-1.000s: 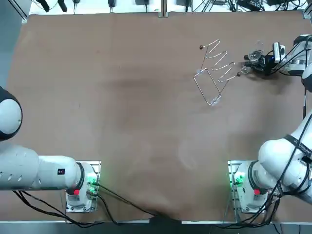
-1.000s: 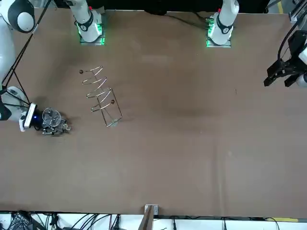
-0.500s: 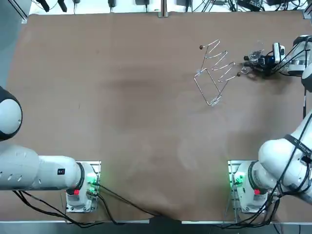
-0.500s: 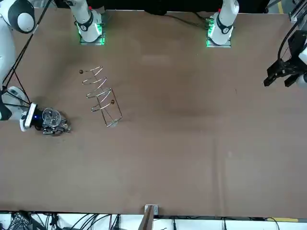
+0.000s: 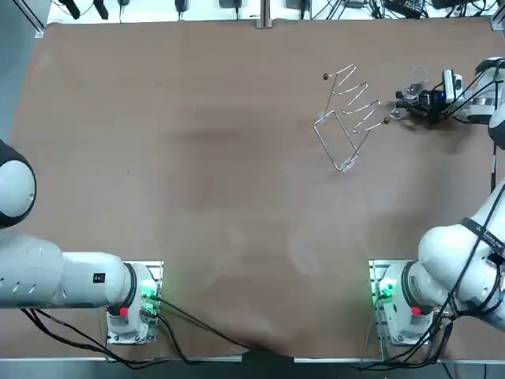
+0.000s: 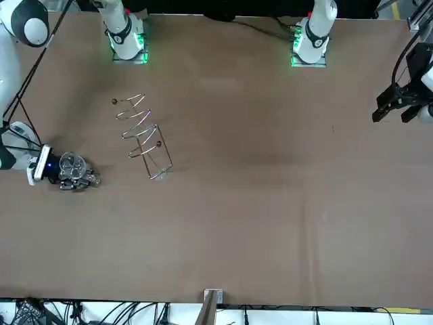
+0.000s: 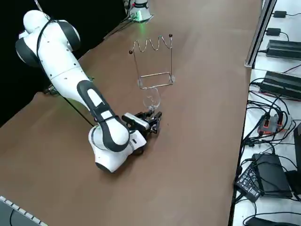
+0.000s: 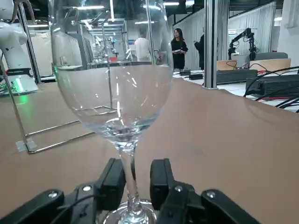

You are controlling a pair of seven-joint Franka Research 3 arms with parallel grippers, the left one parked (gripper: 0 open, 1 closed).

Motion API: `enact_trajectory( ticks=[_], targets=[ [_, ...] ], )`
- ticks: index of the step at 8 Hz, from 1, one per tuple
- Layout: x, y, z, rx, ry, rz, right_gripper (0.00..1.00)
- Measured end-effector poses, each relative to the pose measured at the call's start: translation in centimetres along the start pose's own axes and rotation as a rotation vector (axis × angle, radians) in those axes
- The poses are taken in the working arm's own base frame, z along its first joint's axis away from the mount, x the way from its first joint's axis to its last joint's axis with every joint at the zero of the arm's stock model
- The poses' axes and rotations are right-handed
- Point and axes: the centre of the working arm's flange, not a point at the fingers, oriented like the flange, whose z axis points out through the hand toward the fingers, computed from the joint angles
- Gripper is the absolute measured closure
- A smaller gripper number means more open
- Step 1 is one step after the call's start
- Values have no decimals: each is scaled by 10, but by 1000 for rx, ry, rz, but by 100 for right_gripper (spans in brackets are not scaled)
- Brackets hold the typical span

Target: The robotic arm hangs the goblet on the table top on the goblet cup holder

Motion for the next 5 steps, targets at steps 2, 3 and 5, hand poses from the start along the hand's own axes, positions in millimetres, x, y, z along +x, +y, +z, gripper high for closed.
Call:
enact_trajectory(
  ticks=[2, 3, 5],
  targets=[
    [0, 0, 0, 1, 1, -1, 68],
    [0, 0, 0, 1, 1, -2, 70],
    [0, -1, 0, 2, 2, -3, 76]
  ],
)
